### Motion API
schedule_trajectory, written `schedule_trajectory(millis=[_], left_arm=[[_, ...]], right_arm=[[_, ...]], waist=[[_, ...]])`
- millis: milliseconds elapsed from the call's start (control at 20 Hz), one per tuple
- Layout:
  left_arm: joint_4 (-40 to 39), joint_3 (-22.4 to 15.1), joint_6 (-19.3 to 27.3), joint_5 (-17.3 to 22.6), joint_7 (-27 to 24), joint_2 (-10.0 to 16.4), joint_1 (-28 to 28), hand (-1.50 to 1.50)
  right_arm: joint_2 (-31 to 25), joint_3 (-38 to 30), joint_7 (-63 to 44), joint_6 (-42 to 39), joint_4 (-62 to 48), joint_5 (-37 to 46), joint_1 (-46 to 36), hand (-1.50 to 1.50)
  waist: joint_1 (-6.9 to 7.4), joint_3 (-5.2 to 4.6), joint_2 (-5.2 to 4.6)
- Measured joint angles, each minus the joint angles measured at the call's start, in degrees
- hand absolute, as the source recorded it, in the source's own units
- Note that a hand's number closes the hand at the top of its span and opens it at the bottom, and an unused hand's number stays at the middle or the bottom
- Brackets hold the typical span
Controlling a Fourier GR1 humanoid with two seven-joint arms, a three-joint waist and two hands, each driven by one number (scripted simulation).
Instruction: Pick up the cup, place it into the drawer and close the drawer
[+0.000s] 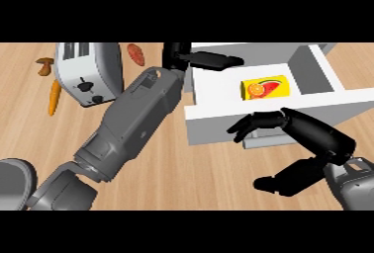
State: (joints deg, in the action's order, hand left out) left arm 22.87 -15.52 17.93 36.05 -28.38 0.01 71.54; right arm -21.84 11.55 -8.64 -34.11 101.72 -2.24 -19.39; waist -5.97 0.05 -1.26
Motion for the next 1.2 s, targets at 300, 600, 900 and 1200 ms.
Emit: schedule_trajectory(millis=[300,600,900,1200], left_arm=[[0.7,1.2,-1.7,1.6,-2.4,0.0,-2.2,-1.50],[3.9,1.6,-4.4,2.0,-4.5,0.6,-7.3,-1.50],[8.3,2.0,-6.6,2.3,-3.8,3.4,-11.7,-1.50],[12.6,1.5,-9.4,2.4,-3.0,5.7,-16.3,-1.50]], right_arm=[[0.7,4.4,5.0,6.7,-7.2,15.7,2.6,-1.50],[2.7,8.9,10.8,10.6,-23.9,25.9,-1.2,1.50],[4.8,7.3,19.0,15.9,-44.8,31.0,-9.7,1.50],[5.1,1.8,27.7,21.7,-60.1,31.3,-18.4,1.50]], waist=[[3.92,0.00,0.50],[7.04,0.01,0.75],[9.54,0.02,0.73],[11.86,0.09,0.31]])
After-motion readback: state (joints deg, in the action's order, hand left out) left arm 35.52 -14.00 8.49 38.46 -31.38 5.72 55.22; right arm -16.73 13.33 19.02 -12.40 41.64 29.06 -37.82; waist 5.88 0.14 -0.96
